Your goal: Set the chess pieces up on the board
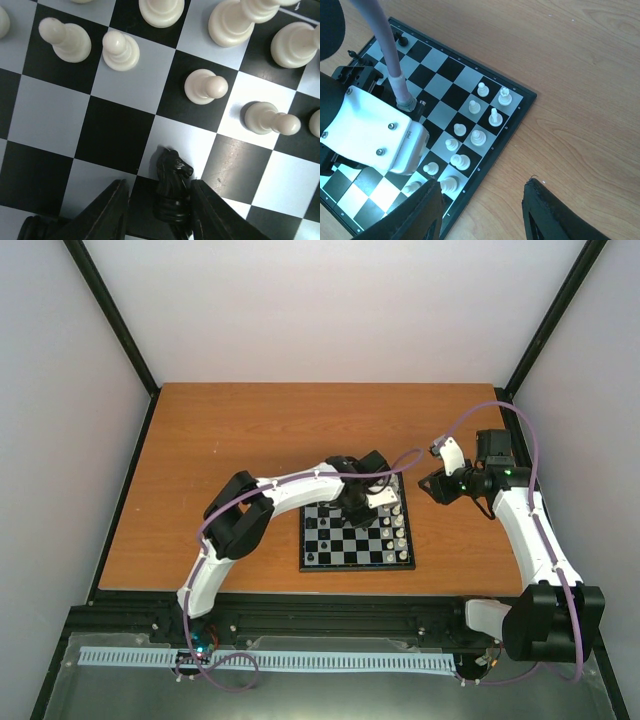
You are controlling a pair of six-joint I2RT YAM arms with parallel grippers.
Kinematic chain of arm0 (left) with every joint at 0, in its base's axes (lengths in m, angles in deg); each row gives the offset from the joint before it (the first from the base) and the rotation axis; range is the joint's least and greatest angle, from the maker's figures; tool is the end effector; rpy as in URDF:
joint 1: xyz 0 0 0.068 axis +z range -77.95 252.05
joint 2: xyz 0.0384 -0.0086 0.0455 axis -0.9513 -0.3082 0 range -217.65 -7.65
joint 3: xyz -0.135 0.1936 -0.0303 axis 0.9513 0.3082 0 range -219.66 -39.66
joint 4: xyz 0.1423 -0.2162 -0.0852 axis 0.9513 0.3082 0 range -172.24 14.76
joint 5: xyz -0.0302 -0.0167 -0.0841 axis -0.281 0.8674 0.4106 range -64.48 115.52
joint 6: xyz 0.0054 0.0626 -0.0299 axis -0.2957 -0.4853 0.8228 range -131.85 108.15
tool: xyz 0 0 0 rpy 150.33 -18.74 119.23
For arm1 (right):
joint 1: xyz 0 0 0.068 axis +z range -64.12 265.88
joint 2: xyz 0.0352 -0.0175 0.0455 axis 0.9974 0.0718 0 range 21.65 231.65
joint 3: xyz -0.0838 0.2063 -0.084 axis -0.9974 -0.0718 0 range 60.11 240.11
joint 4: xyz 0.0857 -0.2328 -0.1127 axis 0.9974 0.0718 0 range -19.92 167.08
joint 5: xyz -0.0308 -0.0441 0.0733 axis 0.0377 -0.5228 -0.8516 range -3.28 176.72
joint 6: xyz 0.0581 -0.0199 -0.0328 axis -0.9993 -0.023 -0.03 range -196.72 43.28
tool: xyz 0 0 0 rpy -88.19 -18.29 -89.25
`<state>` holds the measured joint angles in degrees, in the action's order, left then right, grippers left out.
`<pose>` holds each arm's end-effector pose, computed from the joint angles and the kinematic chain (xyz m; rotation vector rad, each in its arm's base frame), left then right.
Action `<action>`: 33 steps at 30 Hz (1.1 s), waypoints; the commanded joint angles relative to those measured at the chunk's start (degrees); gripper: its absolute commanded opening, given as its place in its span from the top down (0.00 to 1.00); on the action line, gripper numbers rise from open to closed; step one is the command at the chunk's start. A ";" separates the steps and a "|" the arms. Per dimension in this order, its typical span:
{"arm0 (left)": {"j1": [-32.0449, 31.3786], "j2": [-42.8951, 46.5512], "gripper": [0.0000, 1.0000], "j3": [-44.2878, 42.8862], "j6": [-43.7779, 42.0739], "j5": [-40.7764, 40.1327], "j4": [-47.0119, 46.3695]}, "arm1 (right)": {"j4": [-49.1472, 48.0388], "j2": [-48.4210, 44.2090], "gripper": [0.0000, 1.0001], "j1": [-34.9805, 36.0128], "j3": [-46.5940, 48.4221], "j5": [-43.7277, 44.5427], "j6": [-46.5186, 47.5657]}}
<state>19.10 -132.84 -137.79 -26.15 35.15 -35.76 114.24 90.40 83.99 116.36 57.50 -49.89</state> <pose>0.2601 -0.3601 0.1119 1.6373 2.3978 -0.3697 0.2697 0.0187 0.2258 -0.7088 2.3280 0.4324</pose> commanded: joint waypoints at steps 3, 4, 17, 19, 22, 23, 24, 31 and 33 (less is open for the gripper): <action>-1.76 -2.78 0.65 -0.24 -1.70 -6.22 2.25 | 0.22 0.42 0.56 -0.48 -0.38 -1.65 0.69; -1.92 -2.52 0.66 0.18 -1.69 -6.81 2.07 | 0.27 0.42 0.56 -0.49 -0.40 -1.79 0.76; -2.07 1.15 0.70 3.89 -1.25 -7.22 0.31 | 0.83 0.77 0.56 -0.48 -0.24 -2.71 0.81; -2.09 2.05 0.72 4.37 -1.08 -6.87 0.11 | 0.78 0.79 0.56 -0.48 -0.18 -2.76 0.80; -2.12 3.95 0.76 5.41 -0.27 -6.69 -0.32 | 0.79 0.78 0.56 -0.43 -0.02 -3.04 0.62; -2.08 4.89 0.76 6.16 0.14 -6.13 -0.83 | 0.88 0.85 0.56 -0.50 0.00 -3.32 0.60; -2.07 6.24 0.76 6.91 0.53 -5.57 -1.58 | 0.99 0.98 0.56 -0.48 0.13 -3.63 0.55; -2.06 17.83 0.78 15.39 4.19 1.13 -10.82 | 2.49 3.04 0.56 -0.49 2.05 -7.48 0.13; -2.05 18.71 0.79 16.43 4.82 1.88 -12.06 | 2.76 3.84 0.56 -0.48 2.27 -7.69 0.15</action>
<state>17.35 -117.51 -122.22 -23.70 33.51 -42.07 115.79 92.65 83.97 116.75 52.54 -49.63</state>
